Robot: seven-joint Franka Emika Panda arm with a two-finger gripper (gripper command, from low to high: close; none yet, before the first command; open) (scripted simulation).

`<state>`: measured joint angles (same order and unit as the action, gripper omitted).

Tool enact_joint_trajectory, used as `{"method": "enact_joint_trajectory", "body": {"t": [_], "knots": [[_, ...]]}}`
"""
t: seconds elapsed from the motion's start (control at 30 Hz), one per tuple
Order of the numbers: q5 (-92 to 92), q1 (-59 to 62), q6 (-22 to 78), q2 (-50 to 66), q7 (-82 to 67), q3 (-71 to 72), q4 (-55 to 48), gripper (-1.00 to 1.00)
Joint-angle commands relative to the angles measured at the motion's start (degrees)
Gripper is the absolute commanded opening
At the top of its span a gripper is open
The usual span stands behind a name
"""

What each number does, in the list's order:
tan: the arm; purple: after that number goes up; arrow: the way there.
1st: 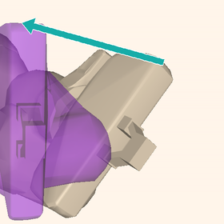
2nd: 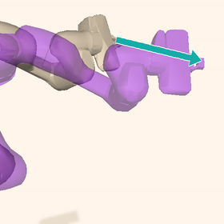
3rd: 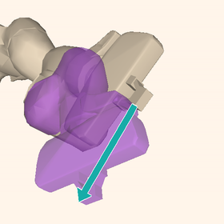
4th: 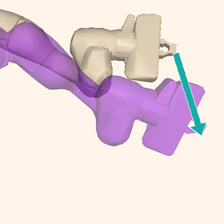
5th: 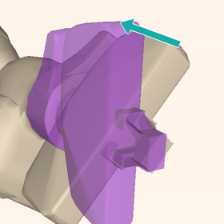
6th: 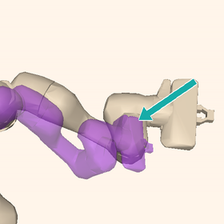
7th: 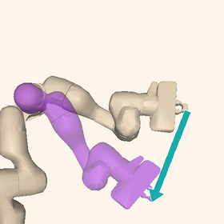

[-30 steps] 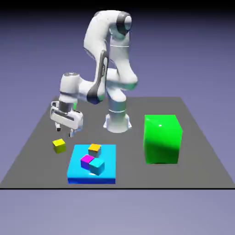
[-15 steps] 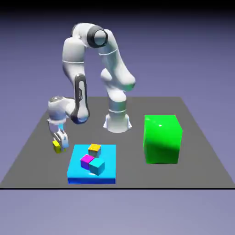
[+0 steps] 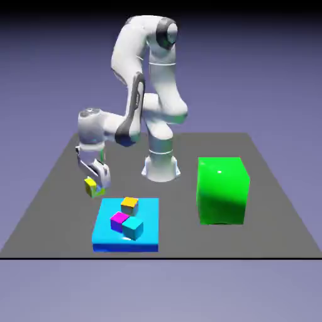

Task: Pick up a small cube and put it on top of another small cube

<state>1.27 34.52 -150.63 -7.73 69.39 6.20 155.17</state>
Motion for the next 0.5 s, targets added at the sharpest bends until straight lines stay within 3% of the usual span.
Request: {"method": "enact_joint_trajectory", "body": {"t": [0.0, 0.17, 0.37, 0.4, 0.47], "knots": [[0.07, -1.75, 1.86, -1.69, 2.53, 1.25, -0.12, -1.00], [0.47, -7.93, 8.39, -7.68, 11.38, 5.66, -0.55, -1.00], [-4.31, -7.49, -4.60, 3.86, 14.92, 5.22, 1.14, -1.00], [-4.31, -7.49, -4.61, 3.86, 14.92, 5.22, 1.14, 1.00], [-3.45, -7.57, -2.27, 1.79, 14.28, 5.30, 0.84, 1.00]]}}
